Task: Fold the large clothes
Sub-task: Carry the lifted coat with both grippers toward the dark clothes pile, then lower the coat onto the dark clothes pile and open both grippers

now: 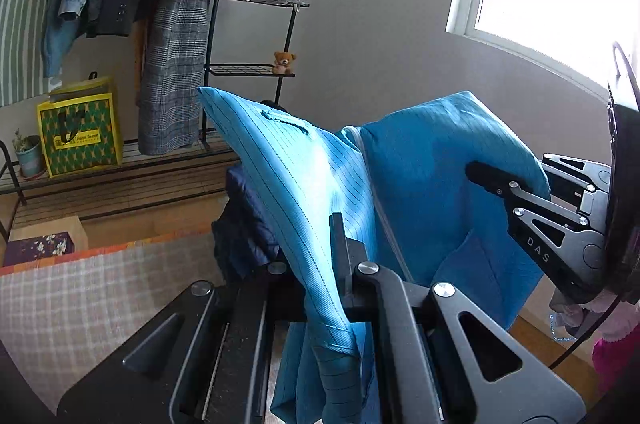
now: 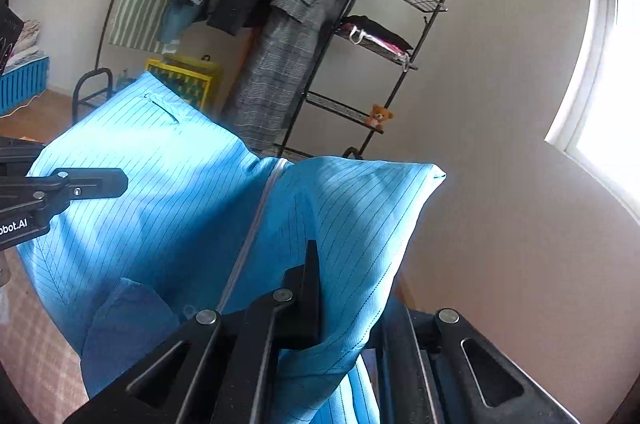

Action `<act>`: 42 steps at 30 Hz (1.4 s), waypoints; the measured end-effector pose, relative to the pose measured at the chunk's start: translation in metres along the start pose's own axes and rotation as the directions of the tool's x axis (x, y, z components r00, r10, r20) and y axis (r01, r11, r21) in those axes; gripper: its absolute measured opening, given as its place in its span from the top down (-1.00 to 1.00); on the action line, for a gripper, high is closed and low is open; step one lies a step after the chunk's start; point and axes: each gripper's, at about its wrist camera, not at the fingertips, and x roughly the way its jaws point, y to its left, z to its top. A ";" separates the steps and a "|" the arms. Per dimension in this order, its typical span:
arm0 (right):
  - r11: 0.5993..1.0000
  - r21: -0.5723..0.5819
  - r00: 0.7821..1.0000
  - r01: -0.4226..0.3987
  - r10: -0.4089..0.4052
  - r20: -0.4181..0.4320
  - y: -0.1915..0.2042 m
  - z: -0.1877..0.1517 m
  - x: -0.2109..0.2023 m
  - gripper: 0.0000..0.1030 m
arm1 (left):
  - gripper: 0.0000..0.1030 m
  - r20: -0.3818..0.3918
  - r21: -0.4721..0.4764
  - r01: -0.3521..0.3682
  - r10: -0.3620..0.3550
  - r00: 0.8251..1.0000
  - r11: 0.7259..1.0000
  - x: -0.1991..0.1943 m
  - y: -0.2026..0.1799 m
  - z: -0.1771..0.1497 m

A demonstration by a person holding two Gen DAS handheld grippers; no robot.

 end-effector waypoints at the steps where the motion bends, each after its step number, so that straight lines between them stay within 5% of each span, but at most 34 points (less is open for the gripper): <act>1: 1.000 0.007 1.000 0.022 -0.022 0.005 -0.008 0.007 0.012 0.94 | 0.94 0.007 -0.002 0.004 -0.003 1.000 1.000 0.014 0.000 0.010; 8: 0.994 0.094 0.998 0.059 -0.058 -0.017 -0.051 0.033 0.126 0.94 | 0.94 0.019 -0.029 -0.041 0.042 0.999 0.999 0.114 0.032 0.042; 15: 0.980 0.196 0.987 0.027 0.005 -0.158 -0.061 -0.004 0.241 0.93 | 0.91 -0.084 -0.016 -0.157 0.155 0.984 0.987 0.188 0.077 0.016; 17: 0.979 0.195 0.972 0.066 -0.019 -0.235 -0.064 -0.021 0.267 0.83 | 0.60 -0.115 -0.012 -0.191 0.189 0.975 0.981 0.202 0.091 0.009; 19: 0.977 0.170 0.951 0.131 -0.075 -0.301 -0.066 -0.034 0.285 0.31 | 0.35 -0.109 -0.005 -0.235 0.233 0.966 0.972 0.204 0.097 0.002; 20: 0.973 0.160 0.939 0.167 -0.107 -0.327 -0.068 -0.039 0.291 0.28 | 0.15 -0.103 0.002 -0.265 0.263 0.959 0.964 0.203 0.100 0.000; 28: 0.948 0.262 0.953 0.178 -0.101 -0.285 -0.098 -0.039 0.252 0.19 | 0.10 -0.071 0.004 -0.260 0.260 0.963 0.965 0.157 0.097 0.001; 42: 0.955 0.281 0.990 0.098 -0.064 -0.128 -0.086 0.022 0.092 0.19 | 0.10 0.091 0.077 -0.239 0.232 0.968 0.968 -0.040 0.031 0.026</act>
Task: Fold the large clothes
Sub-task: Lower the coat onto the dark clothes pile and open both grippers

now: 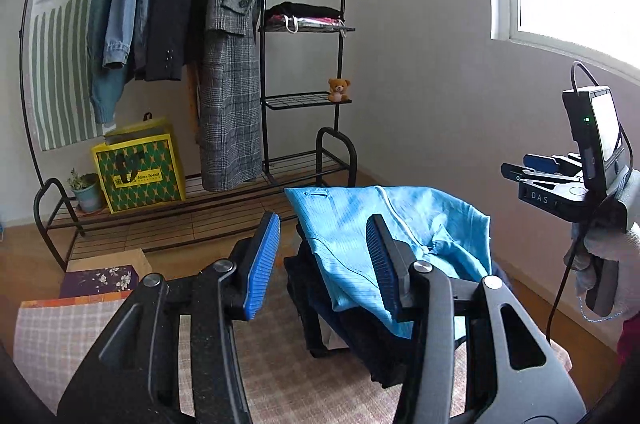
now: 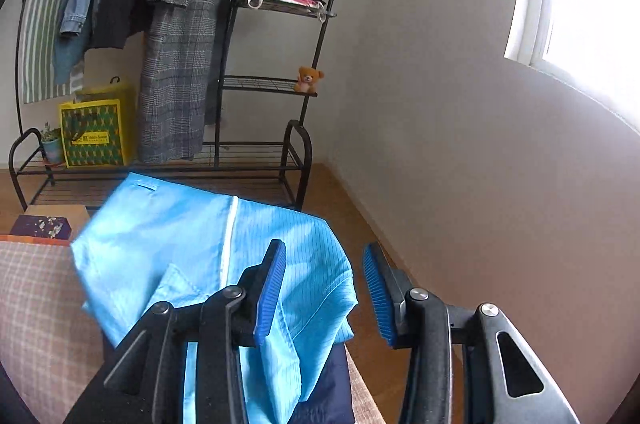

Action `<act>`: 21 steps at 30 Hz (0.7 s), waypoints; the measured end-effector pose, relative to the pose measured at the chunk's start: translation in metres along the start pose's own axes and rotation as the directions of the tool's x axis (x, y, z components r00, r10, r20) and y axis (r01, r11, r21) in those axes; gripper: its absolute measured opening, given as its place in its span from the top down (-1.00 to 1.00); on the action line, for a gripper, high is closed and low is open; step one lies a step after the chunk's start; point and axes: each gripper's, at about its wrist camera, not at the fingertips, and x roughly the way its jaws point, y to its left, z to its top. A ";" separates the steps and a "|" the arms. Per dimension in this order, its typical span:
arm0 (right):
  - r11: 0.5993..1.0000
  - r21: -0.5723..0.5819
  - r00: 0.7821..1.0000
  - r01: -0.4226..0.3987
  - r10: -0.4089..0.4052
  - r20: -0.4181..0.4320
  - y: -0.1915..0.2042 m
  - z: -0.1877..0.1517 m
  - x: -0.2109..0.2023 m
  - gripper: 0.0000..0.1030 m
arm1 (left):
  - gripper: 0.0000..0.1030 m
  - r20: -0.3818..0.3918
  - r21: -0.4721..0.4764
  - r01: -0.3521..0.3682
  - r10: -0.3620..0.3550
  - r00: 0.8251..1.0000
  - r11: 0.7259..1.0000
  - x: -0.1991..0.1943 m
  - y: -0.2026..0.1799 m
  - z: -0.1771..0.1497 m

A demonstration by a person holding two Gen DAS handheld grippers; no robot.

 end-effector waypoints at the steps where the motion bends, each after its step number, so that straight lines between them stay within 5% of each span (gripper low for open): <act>1: 1.000 0.003 1.000 -0.008 0.008 0.014 0.001 0.001 -0.017 0.19 | 0.10 0.012 0.009 -0.001 0.001 1.000 1.000 -0.017 -0.001 0.002; 21: 0.995 0.011 0.969 -0.100 0.095 0.230 0.039 -0.041 -0.312 0.12 | 0.10 0.149 0.058 0.052 -0.060 0.987 0.997 -0.303 0.042 -0.041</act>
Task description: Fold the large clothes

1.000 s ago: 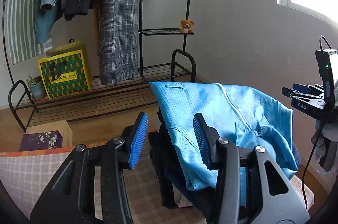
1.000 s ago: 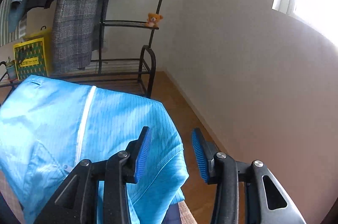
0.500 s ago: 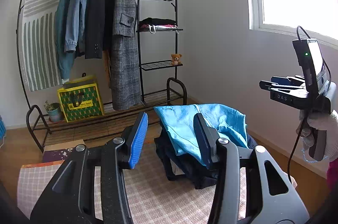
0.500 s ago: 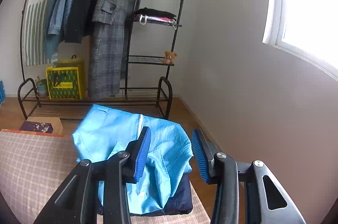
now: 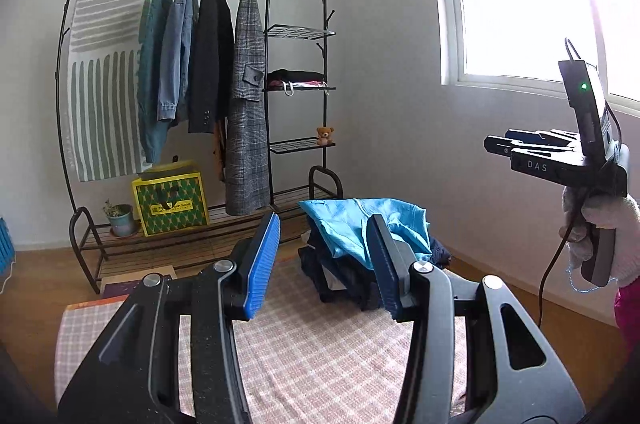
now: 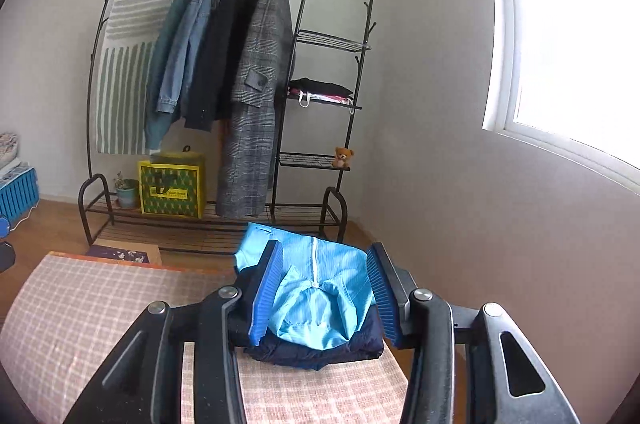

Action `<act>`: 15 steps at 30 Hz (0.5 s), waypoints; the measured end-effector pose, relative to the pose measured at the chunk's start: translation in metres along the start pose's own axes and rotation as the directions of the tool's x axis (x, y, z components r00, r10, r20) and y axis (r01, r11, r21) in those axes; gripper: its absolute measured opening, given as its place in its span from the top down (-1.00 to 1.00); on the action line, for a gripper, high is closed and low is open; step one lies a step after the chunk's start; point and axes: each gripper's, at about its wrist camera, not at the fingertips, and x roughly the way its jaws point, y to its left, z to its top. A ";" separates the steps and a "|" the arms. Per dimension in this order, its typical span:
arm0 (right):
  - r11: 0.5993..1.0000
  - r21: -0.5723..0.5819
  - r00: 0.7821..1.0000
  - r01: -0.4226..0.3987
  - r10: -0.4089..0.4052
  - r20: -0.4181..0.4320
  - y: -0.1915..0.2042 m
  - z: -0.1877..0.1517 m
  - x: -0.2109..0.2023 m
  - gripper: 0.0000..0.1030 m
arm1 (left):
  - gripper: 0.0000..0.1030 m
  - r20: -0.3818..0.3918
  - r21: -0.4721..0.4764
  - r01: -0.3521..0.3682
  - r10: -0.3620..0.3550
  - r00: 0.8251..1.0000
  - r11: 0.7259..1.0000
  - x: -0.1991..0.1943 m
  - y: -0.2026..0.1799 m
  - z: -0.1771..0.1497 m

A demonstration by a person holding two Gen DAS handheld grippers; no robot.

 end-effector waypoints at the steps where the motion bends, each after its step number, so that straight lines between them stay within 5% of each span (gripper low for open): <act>1: 1.000 -0.002 1.000 -0.007 0.007 0.001 0.005 -0.001 -0.009 0.11 | 0.10 0.003 0.007 -0.002 0.002 1.000 1.000 -0.010 0.002 -0.001; 7: 0.999 0.006 0.999 -0.053 0.053 -0.002 0.032 -0.018 -0.039 0.02 | -0.09 0.016 0.033 -0.032 0.031 0.999 0.999 -0.054 0.013 -0.018; 15: 0.996 0.014 0.996 -0.084 0.085 -0.012 0.072 -0.061 -0.033 -0.19 | -0.33 -0.027 0.017 -0.056 0.057 0.998 0.998 -0.058 0.032 -0.062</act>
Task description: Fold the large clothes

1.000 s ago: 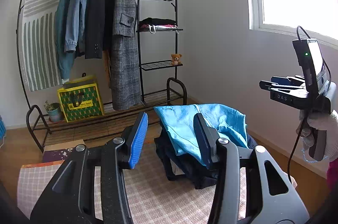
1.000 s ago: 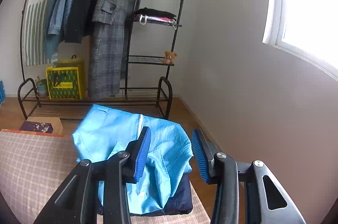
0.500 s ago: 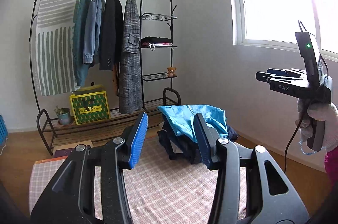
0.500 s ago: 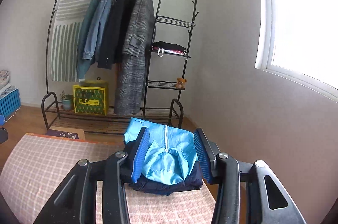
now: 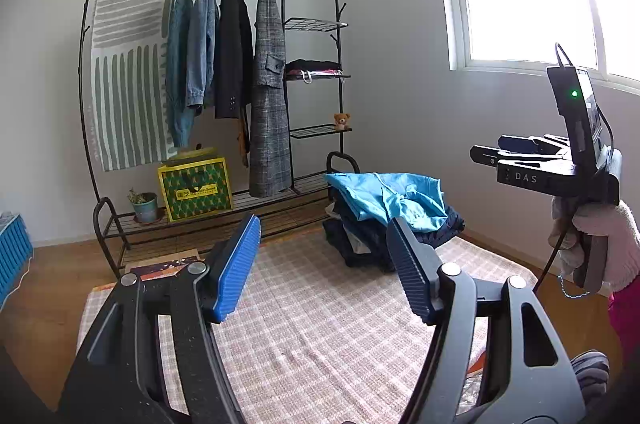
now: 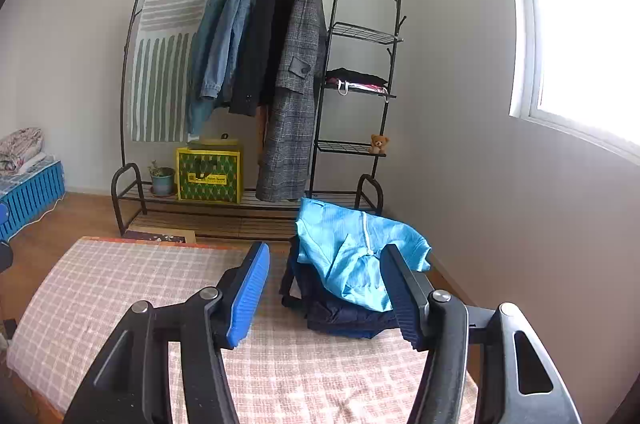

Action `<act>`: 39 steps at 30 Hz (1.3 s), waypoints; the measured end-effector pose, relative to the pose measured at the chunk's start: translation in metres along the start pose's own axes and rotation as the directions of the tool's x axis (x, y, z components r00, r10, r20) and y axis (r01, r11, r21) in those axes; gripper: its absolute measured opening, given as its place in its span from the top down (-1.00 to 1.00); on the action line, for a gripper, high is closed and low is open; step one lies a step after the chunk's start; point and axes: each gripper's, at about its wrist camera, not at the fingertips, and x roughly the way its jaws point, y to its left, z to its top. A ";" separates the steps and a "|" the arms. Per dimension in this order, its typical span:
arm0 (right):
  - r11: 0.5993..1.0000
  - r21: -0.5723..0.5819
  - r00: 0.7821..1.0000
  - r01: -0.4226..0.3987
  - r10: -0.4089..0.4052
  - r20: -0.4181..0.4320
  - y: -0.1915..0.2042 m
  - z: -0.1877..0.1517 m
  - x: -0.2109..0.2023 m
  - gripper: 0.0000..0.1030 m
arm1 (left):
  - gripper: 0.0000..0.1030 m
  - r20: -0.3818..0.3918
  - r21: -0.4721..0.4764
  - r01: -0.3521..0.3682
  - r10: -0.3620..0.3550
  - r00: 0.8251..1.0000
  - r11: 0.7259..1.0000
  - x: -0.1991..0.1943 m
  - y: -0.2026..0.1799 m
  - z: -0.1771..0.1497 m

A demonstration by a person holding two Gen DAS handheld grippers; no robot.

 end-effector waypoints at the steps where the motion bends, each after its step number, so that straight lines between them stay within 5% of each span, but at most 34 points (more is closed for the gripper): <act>1: 1.000 0.003 1.000 0.005 -0.005 0.001 0.003 -0.004 0.005 -0.23 | -0.35 -0.006 -0.005 -0.004 0.004 1.000 1.000 0.002 0.002 -0.006; 12: 0.998 0.039 0.998 0.043 -0.042 -0.036 0.026 -0.058 0.060 -0.53 | -0.48 -0.121 -0.048 -0.012 0.006 0.993 0.999 0.046 0.014 -0.060; 25: 0.993 0.071 0.994 0.090 -0.085 -0.065 0.025 -0.090 0.091 -0.96 | -0.79 -0.169 -0.044 -0.007 -0.001 0.986 0.999 0.069 0.010 -0.085; 39: 0.994 0.053 0.991 0.095 -0.089 -0.099 0.031 -0.112 0.112 -0.99 | -1.00 -0.183 0.006 -0.056 0.056 0.981 0.998 0.071 0.003 -0.093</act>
